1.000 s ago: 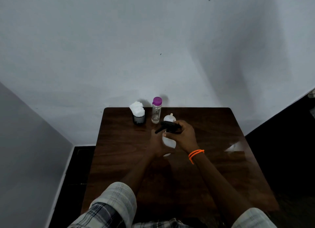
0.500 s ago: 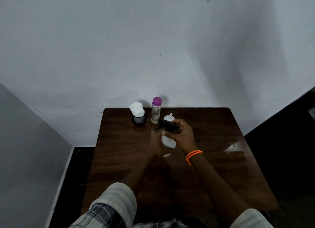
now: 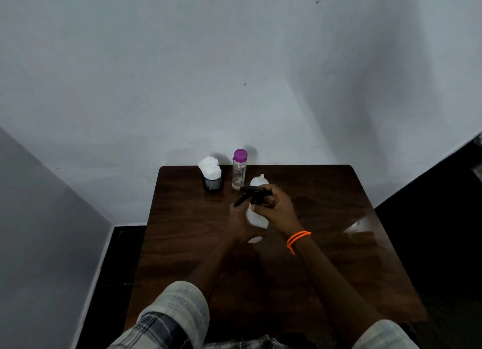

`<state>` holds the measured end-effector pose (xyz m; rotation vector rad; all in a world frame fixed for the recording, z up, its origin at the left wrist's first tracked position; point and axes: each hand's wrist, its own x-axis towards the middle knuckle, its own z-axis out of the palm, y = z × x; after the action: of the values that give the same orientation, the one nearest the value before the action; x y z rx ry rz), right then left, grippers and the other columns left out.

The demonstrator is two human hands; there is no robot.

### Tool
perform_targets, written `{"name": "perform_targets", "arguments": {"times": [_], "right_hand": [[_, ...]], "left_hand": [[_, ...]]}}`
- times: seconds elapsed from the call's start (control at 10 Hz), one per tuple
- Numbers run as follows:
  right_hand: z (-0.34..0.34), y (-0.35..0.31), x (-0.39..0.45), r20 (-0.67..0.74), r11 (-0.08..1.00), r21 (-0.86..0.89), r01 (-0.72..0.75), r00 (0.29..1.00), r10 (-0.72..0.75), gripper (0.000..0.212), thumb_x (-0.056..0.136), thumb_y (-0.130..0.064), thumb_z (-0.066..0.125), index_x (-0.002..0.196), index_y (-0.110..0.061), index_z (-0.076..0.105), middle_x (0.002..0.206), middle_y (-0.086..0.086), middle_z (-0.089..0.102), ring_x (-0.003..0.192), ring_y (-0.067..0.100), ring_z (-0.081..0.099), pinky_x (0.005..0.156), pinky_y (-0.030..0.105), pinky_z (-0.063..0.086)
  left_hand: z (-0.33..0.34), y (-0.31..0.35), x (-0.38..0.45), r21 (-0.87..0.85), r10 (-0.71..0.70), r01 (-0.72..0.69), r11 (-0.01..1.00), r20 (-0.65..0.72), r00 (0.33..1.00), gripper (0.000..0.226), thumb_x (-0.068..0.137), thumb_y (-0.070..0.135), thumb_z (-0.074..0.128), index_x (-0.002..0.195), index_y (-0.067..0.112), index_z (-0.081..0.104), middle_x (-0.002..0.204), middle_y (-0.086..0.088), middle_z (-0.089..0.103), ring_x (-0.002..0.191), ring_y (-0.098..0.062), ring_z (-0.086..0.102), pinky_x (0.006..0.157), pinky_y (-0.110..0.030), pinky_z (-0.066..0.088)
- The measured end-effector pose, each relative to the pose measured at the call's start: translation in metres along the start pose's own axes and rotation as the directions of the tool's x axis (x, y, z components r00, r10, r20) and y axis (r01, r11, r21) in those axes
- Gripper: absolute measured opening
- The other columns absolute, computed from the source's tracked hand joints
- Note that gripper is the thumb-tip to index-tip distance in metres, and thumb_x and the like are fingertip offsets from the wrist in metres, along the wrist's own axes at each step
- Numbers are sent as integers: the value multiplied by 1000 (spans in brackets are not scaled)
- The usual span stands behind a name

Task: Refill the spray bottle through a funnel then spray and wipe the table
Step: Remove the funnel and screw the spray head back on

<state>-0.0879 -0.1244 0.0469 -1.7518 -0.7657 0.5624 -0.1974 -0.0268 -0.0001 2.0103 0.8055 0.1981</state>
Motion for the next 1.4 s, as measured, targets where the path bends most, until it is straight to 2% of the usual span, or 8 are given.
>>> {"name": "perform_targets", "arguments": {"times": [0.2,0.4,0.5,0.6,0.7,0.9,1.1,1.4], "right_hand": [[2,-6,2,-86,998,-30,52,995,-54,50,62,-17,96,101,-20,65,98,-3,70,94,11,69,81,23,58],[-14,-6,7,45,999,18,44,998,-45,59,72,7,82,125,-14,64,124,0,67,113,12,66,94,29,55],[-17,-3,8,23,999,39,16,1000,-16,52,70,4,87,118,-8,68,112,3,72,105,16,71,90,31,58],[-11,-3,8,-49,1000,1,10,999,-10,49,61,-14,96,103,-15,71,99,4,74,95,22,72,83,35,60],[-6,-3,7,-56,997,-65,34,998,-37,51,60,-14,96,103,-19,68,100,-5,70,95,8,67,82,24,55],[-12,-5,8,15,998,-49,47,999,-46,55,72,8,82,122,-9,66,112,-13,67,103,-7,65,87,17,52],[-1,-3,5,-136,995,-88,39,989,-51,54,58,-20,97,102,-22,66,102,-7,69,98,8,66,82,20,55],[-8,-2,4,0,999,-35,6,1000,-6,56,73,-1,86,123,-16,66,115,-6,70,106,7,69,92,27,57]], "left_hand": [[5,10,-1,-31,27,-26,999,24,999,86,63,17,95,138,7,55,141,-16,57,133,-33,52,113,-40,42],[6,11,-1,-14,22,-22,1000,28,999,104,57,31,97,146,9,47,151,-15,48,141,-29,44,117,-38,36],[7,9,3,46,-1,0,999,39,999,107,59,41,94,149,11,44,155,-13,43,144,-30,39,119,-39,32],[6,11,3,46,5,-8,999,72,997,99,62,33,94,145,11,47,151,-13,48,141,-30,44,117,-38,35],[8,14,1,17,13,-14,1000,74,997,87,66,18,94,141,4,51,145,-18,53,137,-34,48,113,-39,39],[12,7,4,-81,-29,28,996,-15,999,112,55,22,99,149,8,42,156,-15,41,145,-28,37,119,-38,32],[13,5,4,-30,3,-2,1000,32,999,86,62,14,95,137,4,54,142,-18,55,134,-33,50,113,-42,42],[13,-2,12,15,-3,3,1000,20,1000,101,65,22,94,150,8,41,158,-17,37,147,-33,33,121,-40,28]]}}
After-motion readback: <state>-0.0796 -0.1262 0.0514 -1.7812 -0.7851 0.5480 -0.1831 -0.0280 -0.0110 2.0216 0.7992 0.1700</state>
